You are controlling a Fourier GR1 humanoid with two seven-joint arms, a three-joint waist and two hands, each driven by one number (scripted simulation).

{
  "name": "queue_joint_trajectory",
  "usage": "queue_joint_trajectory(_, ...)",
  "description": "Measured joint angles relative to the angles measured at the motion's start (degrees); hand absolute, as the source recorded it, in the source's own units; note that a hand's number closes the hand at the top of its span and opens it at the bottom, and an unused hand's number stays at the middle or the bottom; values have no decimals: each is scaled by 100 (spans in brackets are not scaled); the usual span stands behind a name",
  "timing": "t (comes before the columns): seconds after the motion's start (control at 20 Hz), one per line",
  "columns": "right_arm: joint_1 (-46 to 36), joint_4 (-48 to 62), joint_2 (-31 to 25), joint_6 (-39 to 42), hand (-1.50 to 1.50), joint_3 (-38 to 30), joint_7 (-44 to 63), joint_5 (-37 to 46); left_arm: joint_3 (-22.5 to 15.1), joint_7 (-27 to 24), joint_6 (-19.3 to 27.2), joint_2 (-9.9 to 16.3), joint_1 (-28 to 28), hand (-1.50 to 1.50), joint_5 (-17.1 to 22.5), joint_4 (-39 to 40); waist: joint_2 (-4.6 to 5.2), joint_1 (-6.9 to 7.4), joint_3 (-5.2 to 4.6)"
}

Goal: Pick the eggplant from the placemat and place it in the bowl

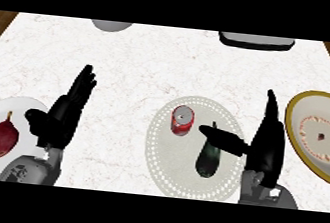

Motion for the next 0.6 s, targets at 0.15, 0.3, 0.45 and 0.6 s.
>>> queue_joint_trajectory(0.15, -118, 118, 28, 310, -150, -29, 261, -208, -13, -11, -28, -37, 3, 0, -24, 5, 14, 39, 6)
queue_joint_trajectory(0.3, -138, 134, 42, 604, -150, -122, 454, -439, 16, -56, -67, -56, 7, 0, -34, 62, 21, 43, 8)
queue_joint_trajectory(0.45, -82, 163, 47, 792, -150, -93, 540, -624, 63, 23, -99, -46, -34, 0, -39, 11, 20, 54, 11)
queue_joint_trajectory(0.6, 131, 75, 47, 864, -150, 9, 486, -784, 85, 3, -112, -129, -103, 0, -102, 130, 23, 41, 15)
